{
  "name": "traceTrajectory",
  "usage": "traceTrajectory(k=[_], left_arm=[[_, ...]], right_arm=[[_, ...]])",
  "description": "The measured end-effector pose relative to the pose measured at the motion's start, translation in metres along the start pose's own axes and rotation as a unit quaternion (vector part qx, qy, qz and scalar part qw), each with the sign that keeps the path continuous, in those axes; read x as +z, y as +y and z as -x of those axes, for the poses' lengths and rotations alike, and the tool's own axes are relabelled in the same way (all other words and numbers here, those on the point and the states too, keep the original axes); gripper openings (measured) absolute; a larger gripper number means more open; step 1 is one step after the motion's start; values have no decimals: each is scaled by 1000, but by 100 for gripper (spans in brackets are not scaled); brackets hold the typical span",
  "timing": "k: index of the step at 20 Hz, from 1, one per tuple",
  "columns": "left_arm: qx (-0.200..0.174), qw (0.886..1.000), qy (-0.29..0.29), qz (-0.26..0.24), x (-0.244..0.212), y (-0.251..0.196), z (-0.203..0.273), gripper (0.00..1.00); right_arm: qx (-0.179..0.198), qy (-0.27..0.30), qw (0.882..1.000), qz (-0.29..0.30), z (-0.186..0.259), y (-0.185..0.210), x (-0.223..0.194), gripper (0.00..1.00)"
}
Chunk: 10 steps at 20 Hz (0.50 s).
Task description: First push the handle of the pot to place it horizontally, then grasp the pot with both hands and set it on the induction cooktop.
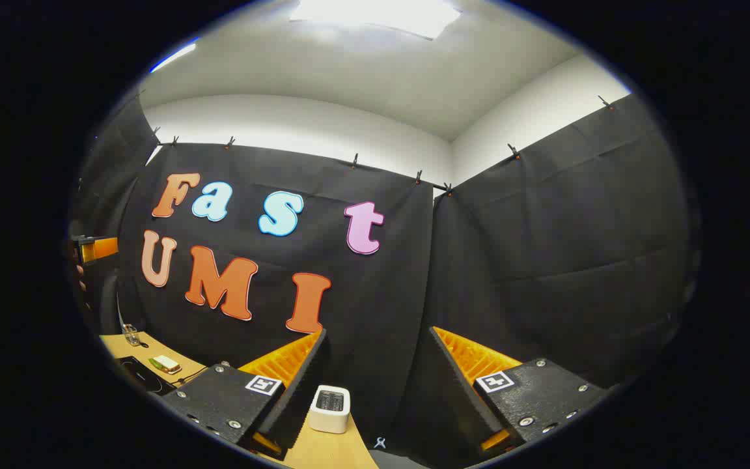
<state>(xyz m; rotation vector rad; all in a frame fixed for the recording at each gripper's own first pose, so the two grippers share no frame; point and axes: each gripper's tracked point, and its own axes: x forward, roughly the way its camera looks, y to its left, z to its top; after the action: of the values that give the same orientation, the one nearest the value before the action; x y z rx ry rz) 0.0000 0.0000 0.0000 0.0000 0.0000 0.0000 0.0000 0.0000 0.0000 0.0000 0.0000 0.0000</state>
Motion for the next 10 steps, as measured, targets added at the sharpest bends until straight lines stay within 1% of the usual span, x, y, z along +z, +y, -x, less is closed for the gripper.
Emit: traceTrajectory(k=[1,2,4,9,10], left_arm=[[3,1000,-1,0,1,3,1,94],[5,1000,-3,-5,2,7,-1,94],[12,1000,-6,-15,2,16,0,93],[14,999,-11,-37,4,19,5,94],[13,999,-13,-42,5,17,7,89]], right_arm=[[0,-1,1000,-1,0,0,-1,97],[-2,-2,1000,-1,-1,-1,-1,93],[0,-2,1000,0,-3,1,-2,93],[3,-1,1000,-1,-4,3,-2,93],[4,1,1000,-2,-4,4,-2,93]])
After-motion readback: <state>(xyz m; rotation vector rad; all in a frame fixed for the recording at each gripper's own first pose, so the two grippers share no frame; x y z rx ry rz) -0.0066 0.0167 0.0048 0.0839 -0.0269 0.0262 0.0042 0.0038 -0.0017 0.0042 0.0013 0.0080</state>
